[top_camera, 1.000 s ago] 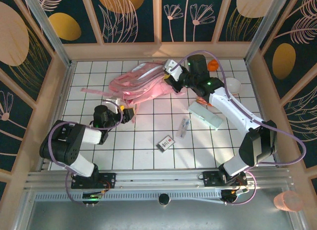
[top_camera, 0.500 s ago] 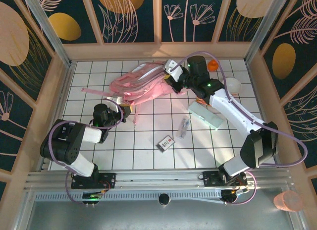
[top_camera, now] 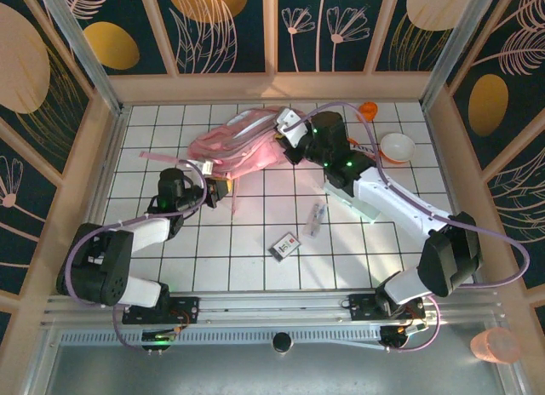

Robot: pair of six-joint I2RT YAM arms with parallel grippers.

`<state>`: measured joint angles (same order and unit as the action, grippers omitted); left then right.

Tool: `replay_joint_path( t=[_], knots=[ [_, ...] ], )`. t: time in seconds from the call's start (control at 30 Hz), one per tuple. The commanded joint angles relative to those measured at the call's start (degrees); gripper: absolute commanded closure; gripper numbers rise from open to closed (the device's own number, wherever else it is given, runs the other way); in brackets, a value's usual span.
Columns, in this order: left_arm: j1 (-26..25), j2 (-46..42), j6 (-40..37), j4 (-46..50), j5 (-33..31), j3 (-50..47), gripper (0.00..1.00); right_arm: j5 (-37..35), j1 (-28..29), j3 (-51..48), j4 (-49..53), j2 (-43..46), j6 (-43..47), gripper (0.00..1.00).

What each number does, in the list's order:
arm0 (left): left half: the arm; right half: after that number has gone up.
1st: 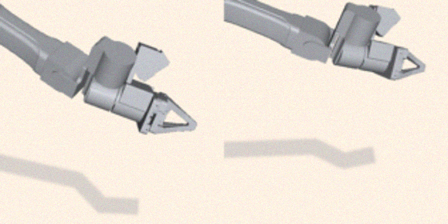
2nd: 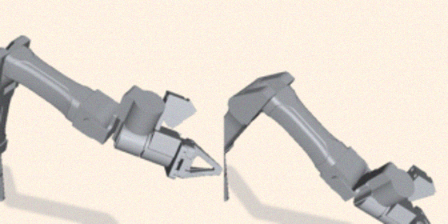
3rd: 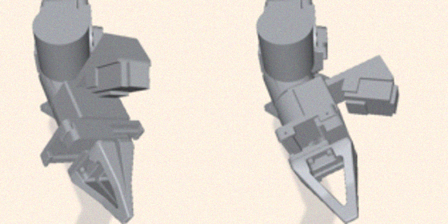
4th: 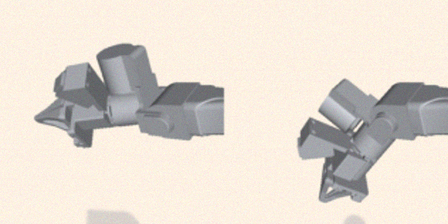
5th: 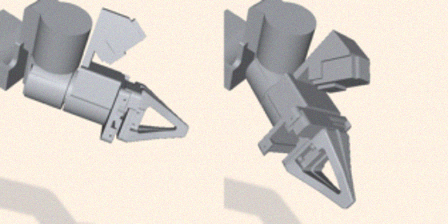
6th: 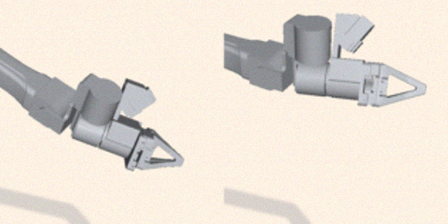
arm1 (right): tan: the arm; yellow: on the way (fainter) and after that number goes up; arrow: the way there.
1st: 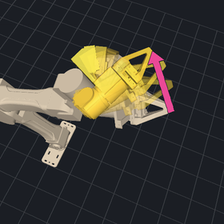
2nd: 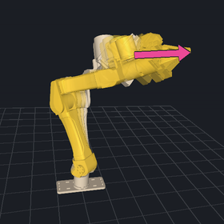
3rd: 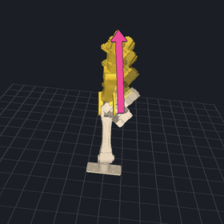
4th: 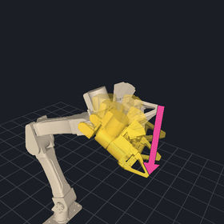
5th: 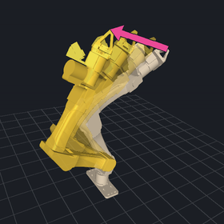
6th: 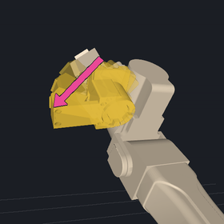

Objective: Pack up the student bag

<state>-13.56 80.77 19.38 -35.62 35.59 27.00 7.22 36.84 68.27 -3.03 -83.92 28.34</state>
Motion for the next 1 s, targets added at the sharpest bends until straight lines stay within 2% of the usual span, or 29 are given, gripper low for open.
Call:
replay_joint_path(
  t=[0.0, 0.17, 0.3, 0.47, 0.57, 0.7, 0.9, 0.97],
  knots=[
    [-2.16, -4.77, -0.34, 0.3, 9.11, 4.47, 1.0, -2.96, 1.92, -1.95, -7.74, -0.39, -3.32, 1.0],
    [-2.17, -8.44, 0.02, 4.83, 8.72, 6.74, 1.0, -5.17, 1.5, -4.3, -8.3, -0.31, -3.46, 1.0],
    [-2.1, -10.87, -0.95, 11.85, 2.08, 8.23, 1.0, -3.84, -1.03, -6.84, -7.61, 1.88, -4.38, 1.0],
    [-1.39, -11.48, 0.74, 17.25, -7.58, 9.12, 1.0, 2.08, -2.93, -9.4, -4.31, 5.8, -0.75, 1.0],
    [-1.05, -10.22, 0.91, 17.09, -4.21, 10.32, 1.0, 7.2, -3.7, -9.12, -1.82, 7.1, -0.12, 1.0],
    [-2.09, -6.77, -2.74, 21.34, 1.63, 14.89, 1.0, 17.2, -1.41, -6.81, 1.38, 5.27, 0.14, 1.0],
    [-2.3, -6.16, -4.49, 23.48, 2.42, 17.0, 1.0, 17.66, -0.16, -4.18, 6.29, 2.42, -1.3, 1.0],
    [-2.57, -6.26, -3.88, 22.55, 6.08, 17.38, 1.0, 15.76, 0.15, -4.11, 4.67, 1.64, -5.7, 1.0]
  ],
)
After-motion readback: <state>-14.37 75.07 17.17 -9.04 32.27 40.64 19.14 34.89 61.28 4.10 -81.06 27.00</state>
